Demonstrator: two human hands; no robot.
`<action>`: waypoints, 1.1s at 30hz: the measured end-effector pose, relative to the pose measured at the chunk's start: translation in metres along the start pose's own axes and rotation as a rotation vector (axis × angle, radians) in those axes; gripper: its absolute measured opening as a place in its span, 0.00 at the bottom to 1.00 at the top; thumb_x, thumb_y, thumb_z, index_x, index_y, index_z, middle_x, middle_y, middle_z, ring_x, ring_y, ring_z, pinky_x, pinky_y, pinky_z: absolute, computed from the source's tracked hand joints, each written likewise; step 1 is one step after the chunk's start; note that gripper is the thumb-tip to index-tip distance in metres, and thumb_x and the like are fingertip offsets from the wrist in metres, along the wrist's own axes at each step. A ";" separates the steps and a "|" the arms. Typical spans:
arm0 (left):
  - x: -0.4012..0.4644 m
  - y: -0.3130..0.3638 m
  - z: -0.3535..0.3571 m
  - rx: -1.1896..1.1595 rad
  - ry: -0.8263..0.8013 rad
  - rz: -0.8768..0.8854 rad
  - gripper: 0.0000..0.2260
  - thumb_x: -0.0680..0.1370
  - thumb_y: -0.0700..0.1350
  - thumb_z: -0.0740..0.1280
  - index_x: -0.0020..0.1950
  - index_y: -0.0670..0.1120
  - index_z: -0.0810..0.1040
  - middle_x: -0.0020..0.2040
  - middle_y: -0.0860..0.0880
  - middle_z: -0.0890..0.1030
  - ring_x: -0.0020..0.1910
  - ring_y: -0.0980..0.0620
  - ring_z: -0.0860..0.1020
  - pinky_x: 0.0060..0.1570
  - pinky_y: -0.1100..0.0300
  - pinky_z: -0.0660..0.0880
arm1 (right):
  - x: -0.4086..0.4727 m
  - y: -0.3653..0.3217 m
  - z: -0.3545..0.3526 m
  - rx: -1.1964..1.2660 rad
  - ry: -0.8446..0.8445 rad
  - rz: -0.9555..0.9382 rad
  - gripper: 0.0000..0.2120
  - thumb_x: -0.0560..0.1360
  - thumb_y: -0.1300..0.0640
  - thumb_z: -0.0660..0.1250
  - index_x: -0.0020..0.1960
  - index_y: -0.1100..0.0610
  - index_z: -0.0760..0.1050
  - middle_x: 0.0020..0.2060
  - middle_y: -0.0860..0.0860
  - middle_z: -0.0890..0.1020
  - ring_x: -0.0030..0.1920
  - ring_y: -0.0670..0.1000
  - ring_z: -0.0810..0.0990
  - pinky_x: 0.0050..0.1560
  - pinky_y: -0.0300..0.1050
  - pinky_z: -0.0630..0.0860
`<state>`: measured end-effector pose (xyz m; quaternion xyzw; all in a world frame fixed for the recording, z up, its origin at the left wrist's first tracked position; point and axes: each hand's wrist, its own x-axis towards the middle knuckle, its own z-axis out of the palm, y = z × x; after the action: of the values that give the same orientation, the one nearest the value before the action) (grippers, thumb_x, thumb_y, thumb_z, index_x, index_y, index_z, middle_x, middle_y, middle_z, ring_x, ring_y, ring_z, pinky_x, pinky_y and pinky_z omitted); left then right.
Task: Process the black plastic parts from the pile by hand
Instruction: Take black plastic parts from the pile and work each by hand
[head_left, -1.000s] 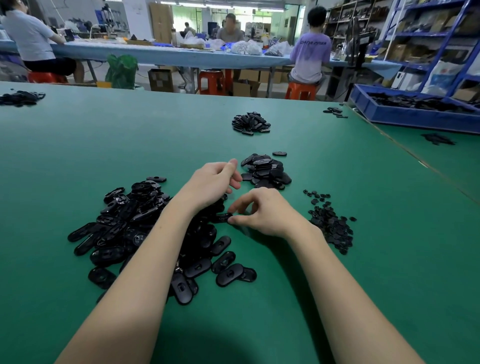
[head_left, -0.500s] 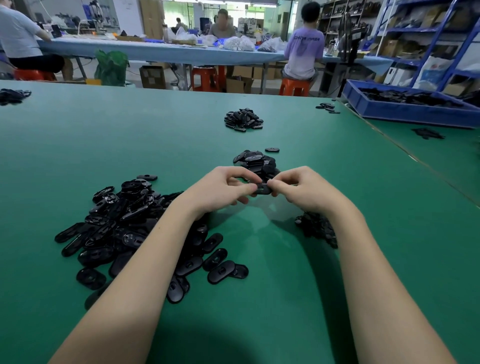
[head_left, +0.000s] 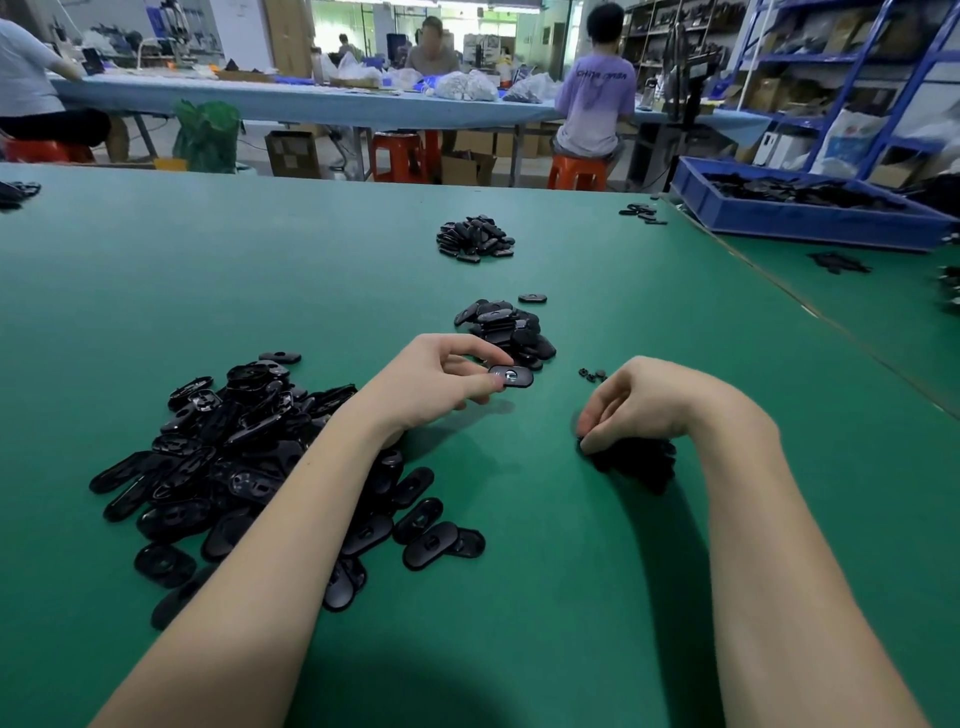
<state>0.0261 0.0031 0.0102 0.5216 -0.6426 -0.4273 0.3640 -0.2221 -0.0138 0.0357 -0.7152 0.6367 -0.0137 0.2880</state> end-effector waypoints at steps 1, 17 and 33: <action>0.000 0.000 0.000 -0.002 0.002 0.003 0.06 0.77 0.44 0.73 0.53 0.53 0.84 0.39 0.54 0.85 0.40 0.59 0.80 0.42 0.65 0.75 | 0.001 -0.001 0.002 0.007 0.007 0.003 0.07 0.63 0.49 0.81 0.39 0.41 0.86 0.37 0.40 0.87 0.45 0.44 0.86 0.52 0.43 0.81; 0.001 0.000 0.001 -0.022 0.012 0.027 0.07 0.77 0.42 0.74 0.53 0.52 0.84 0.39 0.52 0.85 0.38 0.58 0.80 0.39 0.68 0.75 | -0.001 -0.024 0.009 0.491 0.227 -0.262 0.02 0.75 0.57 0.75 0.46 0.50 0.86 0.42 0.51 0.88 0.39 0.47 0.77 0.45 0.42 0.72; 0.000 0.003 0.002 -0.064 0.017 0.025 0.07 0.74 0.44 0.76 0.51 0.54 0.86 0.43 0.46 0.86 0.39 0.55 0.78 0.41 0.60 0.72 | 0.007 -0.039 0.016 0.478 0.314 -0.224 0.06 0.70 0.52 0.80 0.45 0.47 0.84 0.33 0.45 0.84 0.26 0.38 0.73 0.28 0.30 0.66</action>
<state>0.0234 0.0039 0.0126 0.5051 -0.6320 -0.4385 0.3914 -0.1792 -0.0127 0.0373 -0.6820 0.5693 -0.3051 0.3431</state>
